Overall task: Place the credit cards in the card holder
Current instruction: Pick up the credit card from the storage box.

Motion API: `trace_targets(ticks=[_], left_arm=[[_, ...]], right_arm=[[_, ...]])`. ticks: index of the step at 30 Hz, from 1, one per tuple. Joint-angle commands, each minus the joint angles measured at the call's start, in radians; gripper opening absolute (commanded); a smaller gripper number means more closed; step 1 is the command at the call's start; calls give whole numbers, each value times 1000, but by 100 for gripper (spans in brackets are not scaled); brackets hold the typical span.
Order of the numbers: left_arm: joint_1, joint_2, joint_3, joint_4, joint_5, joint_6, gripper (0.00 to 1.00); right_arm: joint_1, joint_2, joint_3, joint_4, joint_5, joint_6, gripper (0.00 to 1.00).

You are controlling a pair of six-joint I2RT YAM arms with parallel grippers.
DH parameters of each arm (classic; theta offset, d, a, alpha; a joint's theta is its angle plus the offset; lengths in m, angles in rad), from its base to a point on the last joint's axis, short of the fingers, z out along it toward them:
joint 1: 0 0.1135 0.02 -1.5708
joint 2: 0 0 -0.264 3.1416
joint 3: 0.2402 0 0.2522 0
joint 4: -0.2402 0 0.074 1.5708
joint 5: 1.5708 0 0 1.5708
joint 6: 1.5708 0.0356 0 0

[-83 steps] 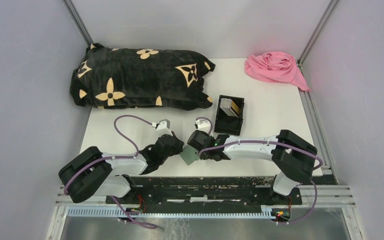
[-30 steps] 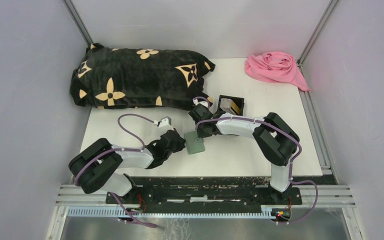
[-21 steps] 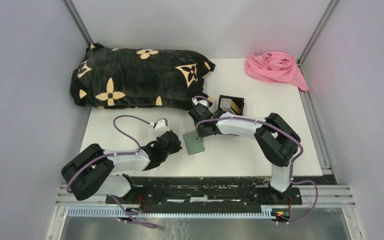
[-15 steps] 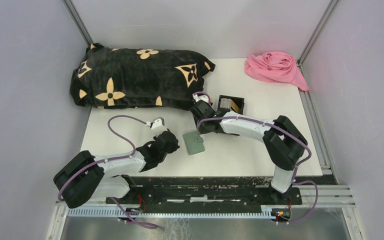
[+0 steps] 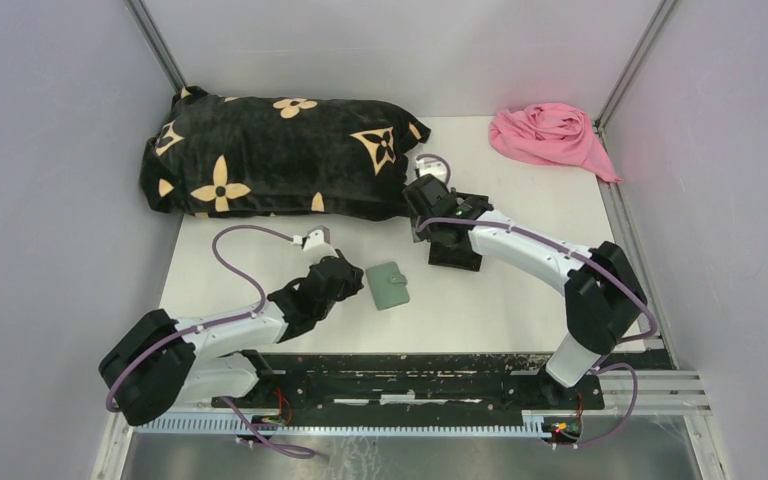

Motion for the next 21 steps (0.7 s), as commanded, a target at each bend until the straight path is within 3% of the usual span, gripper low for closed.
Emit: trace_targets(ticks=[1, 9, 21], left_arm=[[-5, 18, 55, 65, 27, 61, 3], [-5, 85, 159, 111, 53, 110, 3], [-5, 439, 451, 221, 187, 200, 3]], right_arm=[[-76, -56, 14, 8, 38, 4, 61], [-198, -25, 14, 47, -38, 16, 62], [-319, 77, 58, 85, -140, 28, 62]])
